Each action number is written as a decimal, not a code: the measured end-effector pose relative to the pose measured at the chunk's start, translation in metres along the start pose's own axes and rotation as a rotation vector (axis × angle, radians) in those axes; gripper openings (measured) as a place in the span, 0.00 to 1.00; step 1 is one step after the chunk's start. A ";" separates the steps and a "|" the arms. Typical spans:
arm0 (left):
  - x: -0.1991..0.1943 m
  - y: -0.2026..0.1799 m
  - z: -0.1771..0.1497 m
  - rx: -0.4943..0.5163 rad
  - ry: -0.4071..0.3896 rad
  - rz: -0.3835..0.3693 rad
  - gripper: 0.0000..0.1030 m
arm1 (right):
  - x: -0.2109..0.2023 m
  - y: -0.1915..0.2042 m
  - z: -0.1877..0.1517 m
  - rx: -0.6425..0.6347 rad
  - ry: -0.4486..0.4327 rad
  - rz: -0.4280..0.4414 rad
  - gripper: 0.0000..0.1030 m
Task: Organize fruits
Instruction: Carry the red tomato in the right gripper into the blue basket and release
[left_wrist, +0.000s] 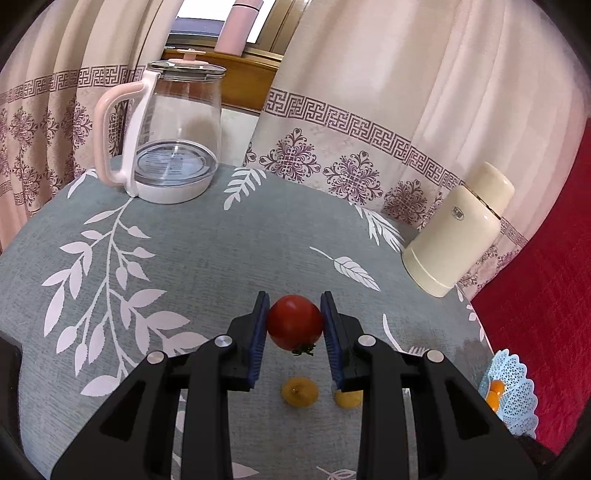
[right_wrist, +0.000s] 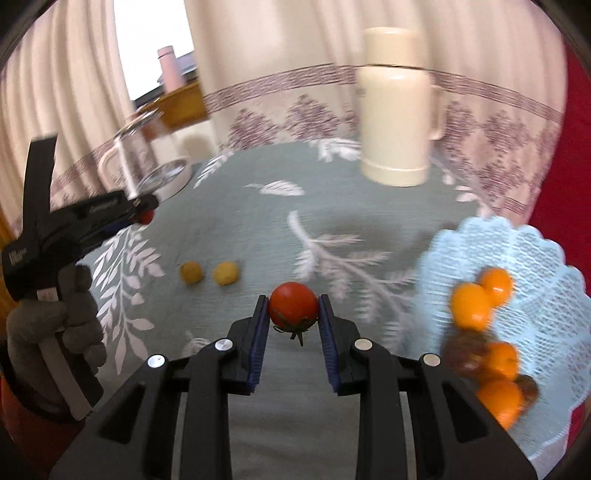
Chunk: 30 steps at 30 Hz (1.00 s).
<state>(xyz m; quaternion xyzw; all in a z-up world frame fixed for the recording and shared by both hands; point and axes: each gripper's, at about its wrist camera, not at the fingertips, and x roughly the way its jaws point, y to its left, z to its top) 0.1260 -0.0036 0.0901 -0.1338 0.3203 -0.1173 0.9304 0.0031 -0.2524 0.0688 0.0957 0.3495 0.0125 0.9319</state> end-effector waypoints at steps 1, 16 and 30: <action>0.000 0.000 0.000 0.000 0.001 -0.001 0.28 | -0.005 -0.008 0.000 0.017 -0.007 -0.014 0.26; -0.001 -0.010 -0.005 0.029 0.003 -0.006 0.28 | -0.042 -0.081 -0.017 0.155 -0.022 -0.134 0.26; 0.000 -0.015 -0.007 0.041 0.004 -0.018 0.28 | -0.053 -0.096 -0.026 0.192 -0.041 -0.178 0.28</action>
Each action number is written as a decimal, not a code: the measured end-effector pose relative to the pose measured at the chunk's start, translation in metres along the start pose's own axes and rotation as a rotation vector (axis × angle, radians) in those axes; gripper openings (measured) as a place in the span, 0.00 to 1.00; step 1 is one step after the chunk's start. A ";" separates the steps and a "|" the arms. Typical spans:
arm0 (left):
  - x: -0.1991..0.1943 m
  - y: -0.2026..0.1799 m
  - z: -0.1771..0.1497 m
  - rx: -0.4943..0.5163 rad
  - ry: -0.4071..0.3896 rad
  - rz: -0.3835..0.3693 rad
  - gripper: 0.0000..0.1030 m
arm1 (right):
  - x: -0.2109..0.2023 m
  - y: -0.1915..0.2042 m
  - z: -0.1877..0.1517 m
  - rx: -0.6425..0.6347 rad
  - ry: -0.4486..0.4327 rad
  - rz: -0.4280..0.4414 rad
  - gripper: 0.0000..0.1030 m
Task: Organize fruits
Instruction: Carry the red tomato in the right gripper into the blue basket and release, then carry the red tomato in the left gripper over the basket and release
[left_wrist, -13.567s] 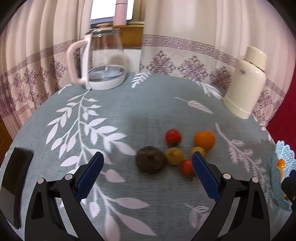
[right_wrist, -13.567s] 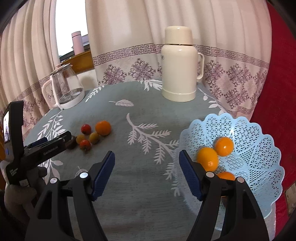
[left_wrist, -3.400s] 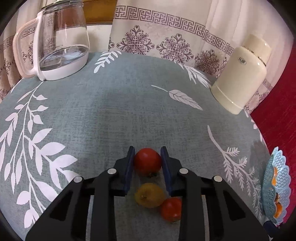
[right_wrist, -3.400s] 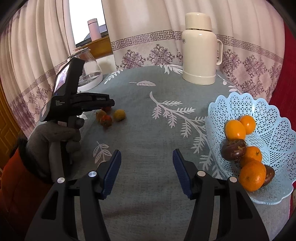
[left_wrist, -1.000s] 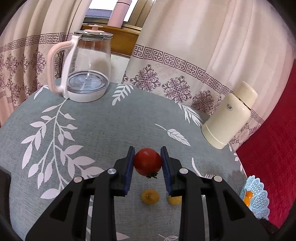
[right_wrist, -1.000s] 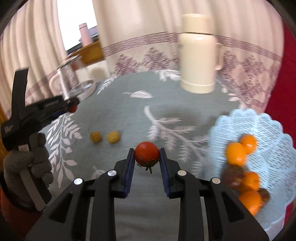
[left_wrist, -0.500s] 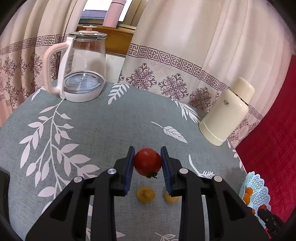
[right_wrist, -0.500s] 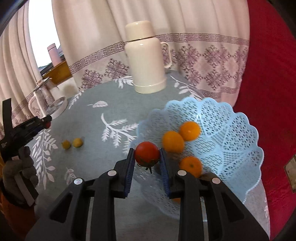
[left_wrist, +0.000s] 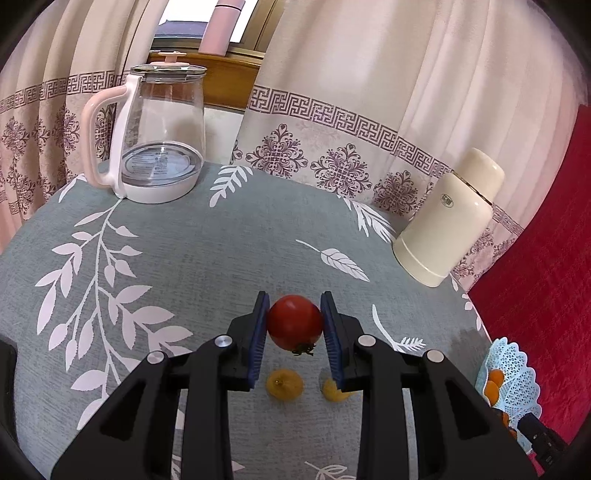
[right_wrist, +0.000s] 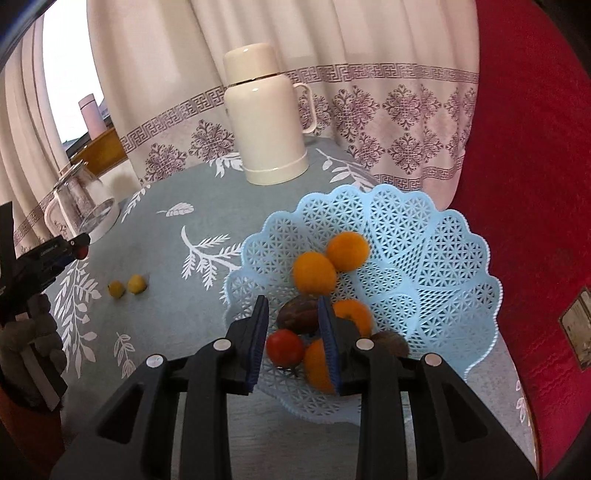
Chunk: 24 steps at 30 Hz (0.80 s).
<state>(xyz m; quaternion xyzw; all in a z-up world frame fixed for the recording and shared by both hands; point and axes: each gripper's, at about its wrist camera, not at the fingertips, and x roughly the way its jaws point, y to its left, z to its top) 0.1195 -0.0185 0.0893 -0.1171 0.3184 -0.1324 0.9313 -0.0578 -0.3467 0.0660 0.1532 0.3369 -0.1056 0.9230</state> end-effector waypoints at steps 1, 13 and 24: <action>-0.001 -0.002 0.000 0.004 -0.002 -0.004 0.28 | -0.001 -0.002 0.000 0.006 -0.005 -0.004 0.28; -0.008 -0.045 -0.019 0.091 0.005 -0.111 0.28 | -0.024 -0.030 -0.004 0.041 -0.088 -0.079 0.41; -0.010 -0.102 -0.051 0.186 0.057 -0.222 0.28 | -0.027 -0.049 -0.012 0.055 -0.116 -0.071 0.41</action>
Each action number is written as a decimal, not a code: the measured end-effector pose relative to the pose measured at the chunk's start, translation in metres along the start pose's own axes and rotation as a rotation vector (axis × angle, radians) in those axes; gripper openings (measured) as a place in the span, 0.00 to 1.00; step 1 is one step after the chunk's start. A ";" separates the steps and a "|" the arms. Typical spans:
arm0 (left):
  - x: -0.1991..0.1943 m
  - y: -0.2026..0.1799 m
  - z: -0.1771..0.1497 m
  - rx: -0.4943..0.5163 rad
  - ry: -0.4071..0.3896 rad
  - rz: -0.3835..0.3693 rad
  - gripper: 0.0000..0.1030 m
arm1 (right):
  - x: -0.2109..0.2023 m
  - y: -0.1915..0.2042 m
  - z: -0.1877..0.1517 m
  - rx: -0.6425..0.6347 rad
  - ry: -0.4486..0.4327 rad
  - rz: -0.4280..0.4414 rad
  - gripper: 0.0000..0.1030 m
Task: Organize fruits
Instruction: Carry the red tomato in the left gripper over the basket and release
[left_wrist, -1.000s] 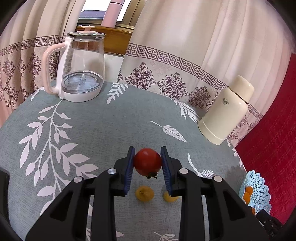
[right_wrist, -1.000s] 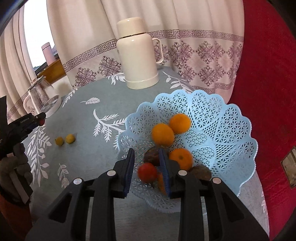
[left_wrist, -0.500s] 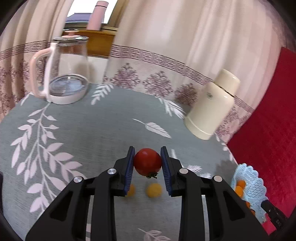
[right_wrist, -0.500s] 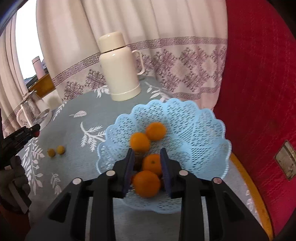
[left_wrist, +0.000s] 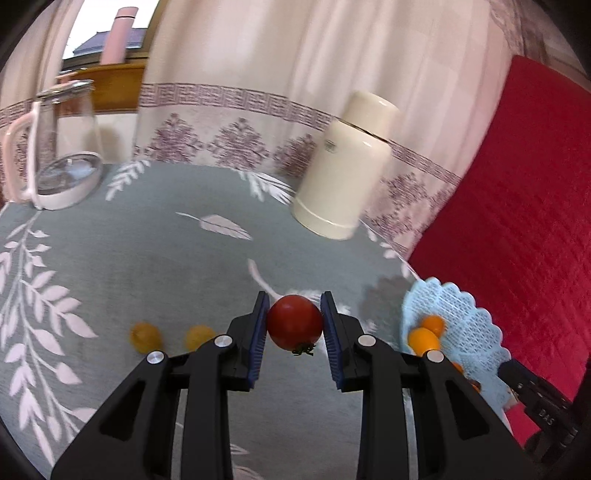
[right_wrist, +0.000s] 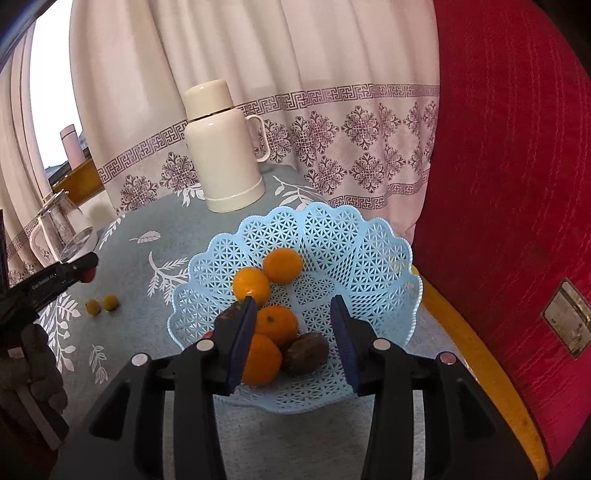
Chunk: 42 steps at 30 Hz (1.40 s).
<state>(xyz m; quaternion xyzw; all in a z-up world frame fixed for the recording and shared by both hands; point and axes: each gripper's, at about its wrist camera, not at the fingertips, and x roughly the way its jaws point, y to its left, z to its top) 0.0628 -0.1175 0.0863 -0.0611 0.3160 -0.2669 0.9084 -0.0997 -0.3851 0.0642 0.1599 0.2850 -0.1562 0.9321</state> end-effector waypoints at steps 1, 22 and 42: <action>0.002 -0.006 -0.002 0.006 0.009 -0.009 0.28 | 0.000 -0.001 0.000 0.004 -0.002 0.003 0.41; 0.040 -0.120 -0.032 0.160 0.113 -0.135 0.28 | 0.007 -0.021 -0.014 0.036 0.007 0.079 0.41; 0.030 -0.082 -0.017 0.063 0.061 -0.061 0.66 | 0.004 -0.019 -0.010 0.044 0.000 0.081 0.49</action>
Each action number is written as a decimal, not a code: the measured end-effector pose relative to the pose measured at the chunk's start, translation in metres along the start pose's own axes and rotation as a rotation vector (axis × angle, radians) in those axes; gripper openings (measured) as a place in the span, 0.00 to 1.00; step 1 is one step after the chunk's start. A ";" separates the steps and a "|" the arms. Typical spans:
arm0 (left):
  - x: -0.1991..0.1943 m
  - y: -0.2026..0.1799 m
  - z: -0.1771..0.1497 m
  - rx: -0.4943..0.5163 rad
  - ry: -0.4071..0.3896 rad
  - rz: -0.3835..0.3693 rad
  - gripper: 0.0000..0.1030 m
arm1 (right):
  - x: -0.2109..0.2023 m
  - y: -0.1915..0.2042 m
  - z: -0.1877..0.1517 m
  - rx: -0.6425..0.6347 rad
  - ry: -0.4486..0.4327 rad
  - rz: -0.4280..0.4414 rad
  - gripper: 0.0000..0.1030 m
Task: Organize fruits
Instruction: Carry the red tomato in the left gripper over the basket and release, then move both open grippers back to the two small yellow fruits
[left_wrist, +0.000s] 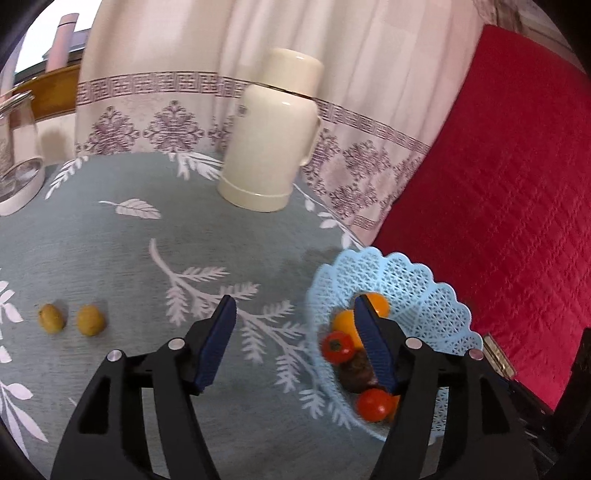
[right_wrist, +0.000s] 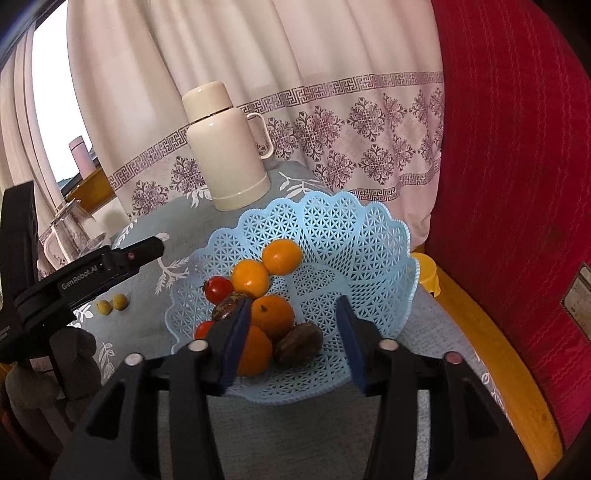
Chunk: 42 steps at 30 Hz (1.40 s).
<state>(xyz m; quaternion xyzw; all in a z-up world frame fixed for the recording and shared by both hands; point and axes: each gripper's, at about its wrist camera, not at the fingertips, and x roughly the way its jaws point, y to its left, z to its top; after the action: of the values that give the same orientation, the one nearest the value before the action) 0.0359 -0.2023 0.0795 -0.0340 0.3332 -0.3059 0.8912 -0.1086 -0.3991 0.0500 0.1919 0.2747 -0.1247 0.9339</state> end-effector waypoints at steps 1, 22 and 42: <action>-0.002 0.005 0.001 -0.009 -0.004 0.009 0.66 | 0.000 0.001 0.001 -0.002 -0.002 0.001 0.50; -0.037 0.089 0.006 -0.109 -0.095 0.246 0.94 | 0.002 0.039 0.002 -0.059 -0.003 0.059 0.62; -0.040 0.170 -0.016 -0.186 -0.010 0.409 0.95 | 0.000 0.095 -0.013 -0.208 -0.019 0.110 0.62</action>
<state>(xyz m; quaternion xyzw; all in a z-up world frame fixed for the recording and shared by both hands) 0.0910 -0.0398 0.0449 -0.0492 0.3556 -0.0866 0.9293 -0.0822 -0.3089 0.0672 0.1075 0.2665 -0.0457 0.9567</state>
